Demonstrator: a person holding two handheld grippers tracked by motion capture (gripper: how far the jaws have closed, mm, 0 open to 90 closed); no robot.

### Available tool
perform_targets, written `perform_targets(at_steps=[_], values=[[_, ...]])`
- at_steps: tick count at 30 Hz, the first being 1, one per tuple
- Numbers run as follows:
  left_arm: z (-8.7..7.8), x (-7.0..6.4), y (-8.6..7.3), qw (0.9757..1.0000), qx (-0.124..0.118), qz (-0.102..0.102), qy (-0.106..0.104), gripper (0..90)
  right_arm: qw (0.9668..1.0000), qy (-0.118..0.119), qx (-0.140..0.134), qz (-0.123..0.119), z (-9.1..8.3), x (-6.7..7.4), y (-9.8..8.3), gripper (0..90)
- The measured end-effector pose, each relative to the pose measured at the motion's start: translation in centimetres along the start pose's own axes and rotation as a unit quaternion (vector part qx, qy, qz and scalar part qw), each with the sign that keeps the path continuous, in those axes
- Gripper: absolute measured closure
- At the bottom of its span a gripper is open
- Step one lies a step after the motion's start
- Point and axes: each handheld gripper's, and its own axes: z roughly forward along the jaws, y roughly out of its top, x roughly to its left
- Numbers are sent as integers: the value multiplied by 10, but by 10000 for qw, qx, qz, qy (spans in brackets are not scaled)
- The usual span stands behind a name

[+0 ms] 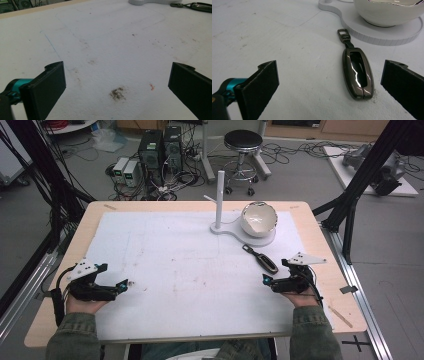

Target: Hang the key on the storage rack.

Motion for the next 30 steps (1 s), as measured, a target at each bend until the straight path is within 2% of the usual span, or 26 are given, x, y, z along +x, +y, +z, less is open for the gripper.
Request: perform_targets(at_steps=[21,30], values=[[-1,-1,0,10000,6,6,18,17,9999,-61,144,-36,4,1,0,5],[0,-1,-1,10000,54,14,27,17,9998,-28,212,-38,10,3,17,5]])
